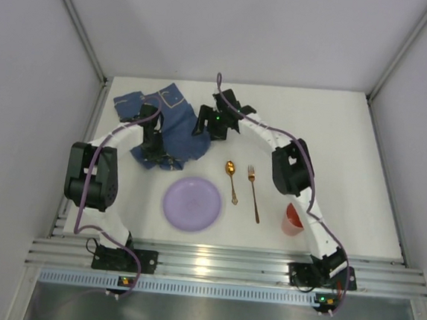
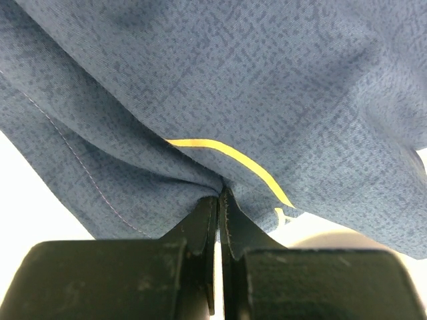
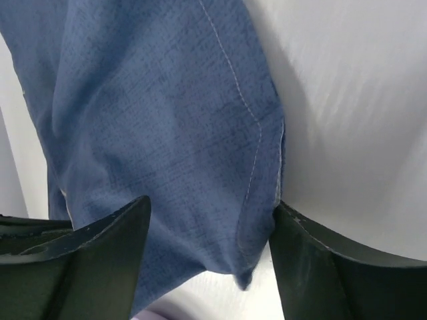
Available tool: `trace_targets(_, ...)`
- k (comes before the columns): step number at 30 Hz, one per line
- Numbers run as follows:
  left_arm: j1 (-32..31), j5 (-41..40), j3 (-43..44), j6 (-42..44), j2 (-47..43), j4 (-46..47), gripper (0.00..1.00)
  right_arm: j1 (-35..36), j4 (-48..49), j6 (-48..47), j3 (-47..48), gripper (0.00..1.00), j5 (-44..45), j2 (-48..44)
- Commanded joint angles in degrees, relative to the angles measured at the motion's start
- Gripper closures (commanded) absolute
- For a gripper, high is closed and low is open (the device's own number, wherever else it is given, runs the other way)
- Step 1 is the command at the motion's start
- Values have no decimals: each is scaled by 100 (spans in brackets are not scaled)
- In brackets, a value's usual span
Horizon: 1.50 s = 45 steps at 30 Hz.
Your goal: Set the dinner table for one person
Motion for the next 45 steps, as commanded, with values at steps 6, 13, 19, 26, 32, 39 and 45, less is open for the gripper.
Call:
trace_targets(6, -24, 77, 157, 118, -60, -64, 100, 42, 62, 14, 36, 67, -154, 221)
trace_targets(13, -24, 50, 78, 100, -60, -116, 100, -441, -211, -196, -226, 100, 363, -321)
trace_targets(19, -103, 111, 148, -32, 177, -73, 100, -1214, 210, -153, -2623, 100, 1434, -2112)
trace_targets(26, -797, -223, 965, -146, 950, -248, 100, -1900, 378, 207, -5619, 100, 2509, -4154)
trace_targets(32, -930, -292, 1124, -611, 1223, -353, 100, -1857, 63, 401, -6379, 100, 2545, -4718)
trace_targets(39, -938, -486, 1036, -1025, 1067, -582, 72, -1716, -245, -38, -6362, 86, 2228, -4744)
trace_targets(45, -921, -837, 1220, -780, 206, -784, 5, -1883, -650, -434, -5959, 17, 2711, -5069)
